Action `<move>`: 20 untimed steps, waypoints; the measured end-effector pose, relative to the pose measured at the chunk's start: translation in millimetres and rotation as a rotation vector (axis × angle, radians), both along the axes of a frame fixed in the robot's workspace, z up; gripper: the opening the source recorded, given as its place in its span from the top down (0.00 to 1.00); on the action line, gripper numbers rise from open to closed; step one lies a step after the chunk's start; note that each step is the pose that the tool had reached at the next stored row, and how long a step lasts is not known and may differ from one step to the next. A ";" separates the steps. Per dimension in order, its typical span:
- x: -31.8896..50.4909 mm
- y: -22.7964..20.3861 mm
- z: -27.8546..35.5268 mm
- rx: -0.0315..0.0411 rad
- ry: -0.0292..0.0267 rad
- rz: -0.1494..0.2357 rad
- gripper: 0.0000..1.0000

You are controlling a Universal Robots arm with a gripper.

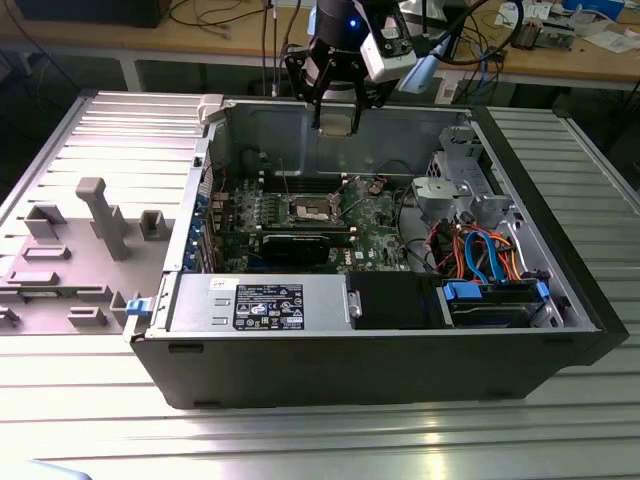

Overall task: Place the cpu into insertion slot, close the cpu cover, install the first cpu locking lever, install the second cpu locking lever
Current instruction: 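Place the cpu into insertion slot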

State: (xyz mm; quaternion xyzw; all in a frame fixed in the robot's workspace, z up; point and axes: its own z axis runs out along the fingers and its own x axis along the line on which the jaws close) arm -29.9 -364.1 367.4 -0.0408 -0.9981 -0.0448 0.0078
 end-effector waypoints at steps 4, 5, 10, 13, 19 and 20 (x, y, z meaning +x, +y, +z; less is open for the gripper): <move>0.0 0.0 0.0 0.0000 0.0000 -0.001 0.45; 0.0 0.0 0.0 -0.0001 0.0000 -0.006 0.45; 0.0 0.0 -0.7 -0.0007 0.0000 -0.080 0.45; 0.0 0.0 -1.4 -0.0011 0.0000 -0.120 0.45; 0.0 0.0 -3.3 -0.0029 0.0000 -0.195 0.45; 0.0 0.0 -3.5 -0.0032 -0.0001 -0.205 0.45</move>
